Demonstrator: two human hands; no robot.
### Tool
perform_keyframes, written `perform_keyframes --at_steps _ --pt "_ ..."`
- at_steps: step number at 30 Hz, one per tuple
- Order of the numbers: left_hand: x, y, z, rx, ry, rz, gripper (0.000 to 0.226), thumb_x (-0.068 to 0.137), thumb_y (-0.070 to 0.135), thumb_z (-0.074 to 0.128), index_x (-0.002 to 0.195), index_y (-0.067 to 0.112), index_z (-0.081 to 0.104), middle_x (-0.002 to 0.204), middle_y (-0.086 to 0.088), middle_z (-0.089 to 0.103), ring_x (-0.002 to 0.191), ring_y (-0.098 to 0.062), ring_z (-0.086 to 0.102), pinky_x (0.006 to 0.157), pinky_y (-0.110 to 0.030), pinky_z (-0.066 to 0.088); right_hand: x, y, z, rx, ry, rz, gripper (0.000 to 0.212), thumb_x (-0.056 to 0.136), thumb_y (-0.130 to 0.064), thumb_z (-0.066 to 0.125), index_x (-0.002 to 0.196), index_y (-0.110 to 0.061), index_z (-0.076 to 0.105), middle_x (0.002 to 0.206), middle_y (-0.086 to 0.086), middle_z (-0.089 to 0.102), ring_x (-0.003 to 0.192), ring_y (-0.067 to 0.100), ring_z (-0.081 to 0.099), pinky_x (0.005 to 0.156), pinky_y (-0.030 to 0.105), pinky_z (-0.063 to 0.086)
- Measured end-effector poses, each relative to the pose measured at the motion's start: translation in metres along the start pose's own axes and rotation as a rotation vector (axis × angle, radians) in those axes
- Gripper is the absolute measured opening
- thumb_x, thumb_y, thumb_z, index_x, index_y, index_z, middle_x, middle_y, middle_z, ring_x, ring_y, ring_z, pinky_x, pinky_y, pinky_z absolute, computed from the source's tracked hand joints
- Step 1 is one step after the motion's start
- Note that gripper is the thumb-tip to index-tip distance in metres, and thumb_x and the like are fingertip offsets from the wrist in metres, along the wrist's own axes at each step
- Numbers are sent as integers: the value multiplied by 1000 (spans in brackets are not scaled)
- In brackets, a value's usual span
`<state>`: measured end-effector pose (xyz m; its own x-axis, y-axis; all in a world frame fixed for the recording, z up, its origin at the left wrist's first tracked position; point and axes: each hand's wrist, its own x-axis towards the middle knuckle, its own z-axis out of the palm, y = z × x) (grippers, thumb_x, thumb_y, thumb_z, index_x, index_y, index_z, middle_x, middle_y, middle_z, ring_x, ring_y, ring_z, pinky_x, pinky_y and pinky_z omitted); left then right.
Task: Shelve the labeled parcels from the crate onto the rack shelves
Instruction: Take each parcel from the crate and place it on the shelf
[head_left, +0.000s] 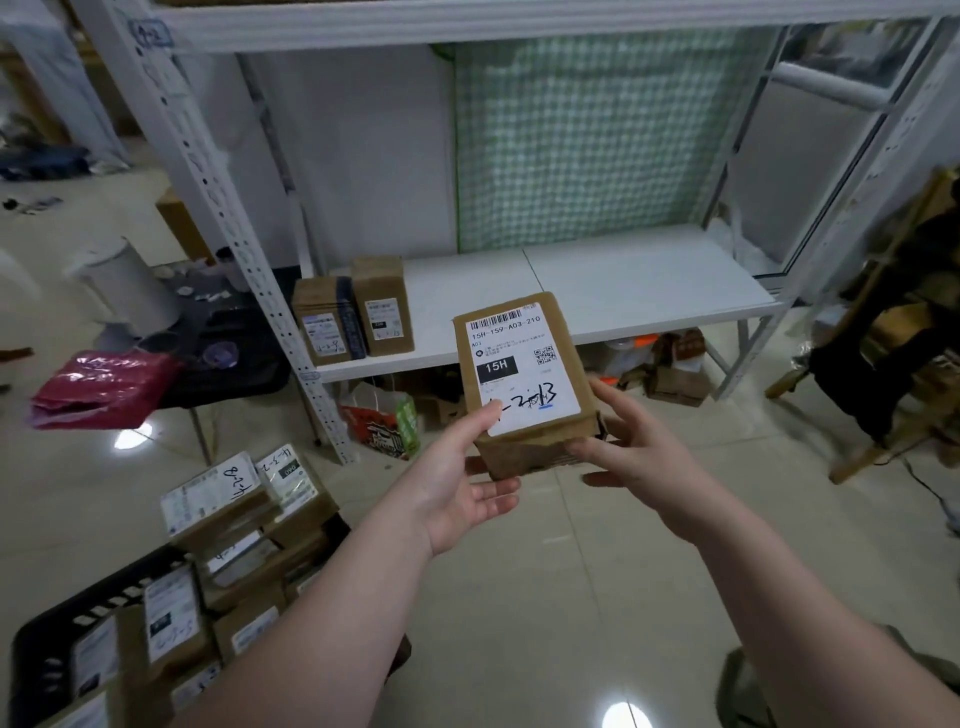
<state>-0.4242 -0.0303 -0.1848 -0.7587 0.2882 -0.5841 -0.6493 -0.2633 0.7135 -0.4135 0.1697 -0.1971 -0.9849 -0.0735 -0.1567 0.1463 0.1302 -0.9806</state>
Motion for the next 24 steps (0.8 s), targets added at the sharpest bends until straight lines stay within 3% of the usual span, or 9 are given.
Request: perform_keyframes --at_steps 3,7,10,14,19,22,24 --pt "15 15 3 36 40 67 63 63 48 72 122 28 61 114 -7 67 99 -32 58 74 -34 53 19 -7 -7 20 -82 2 70 81 -22 79 132 -52 41 125 -9 65 112 10 63 86 32 53" --pt "41 47 1 99 77 157 76 59 50 72 131 34 53 118 -4 65 106 -32 57 74 -35 51 53 -21 -11 83 -177 34 92 62 -55 76 143 -49 34 132 -16 61 115 5 62 89 34 53" --pt "68 78 3 124 62 229 69 61 48 71 127 36 54 107 3 70 105 -28 58 79 -37 48 91 -36 -12 88 -138 45 91 71 -65 73 148 -43 31 136 -15 57 119 8 60 87 33 55" --pt "109 137 9 175 30 341 72 62 49 70 131 36 51 119 3 65 114 -28 56 88 -41 48 162 -74 -17 76 -47 21 78 76 -51 67 146 -38 35 116 -15 67 106 11 66 92 39 55" --pt "147 228 10 252 66 502 59 80 50 62 136 36 46 129 2 58 119 -30 50 104 -48 41 248 -133 -16 104 -78 -58 90 69 -51 76 147 -33 34 116 -10 70 105 11 69 93 39 55" --pt "166 275 9 343 85 611 68 73 58 59 136 37 47 127 8 59 124 -30 47 104 -44 37 292 -162 -13 134 -54 -120 100 66 -47 79 151 -29 28 118 -3 70 104 15 69 91 38 56" --pt "177 303 13 381 101 684 57 80 56 58 134 39 48 124 15 62 121 -17 51 103 -43 37 317 -178 -12 164 -39 -163 101 67 -44 82 151 -29 28 117 -4 70 102 14 70 87 36 57"
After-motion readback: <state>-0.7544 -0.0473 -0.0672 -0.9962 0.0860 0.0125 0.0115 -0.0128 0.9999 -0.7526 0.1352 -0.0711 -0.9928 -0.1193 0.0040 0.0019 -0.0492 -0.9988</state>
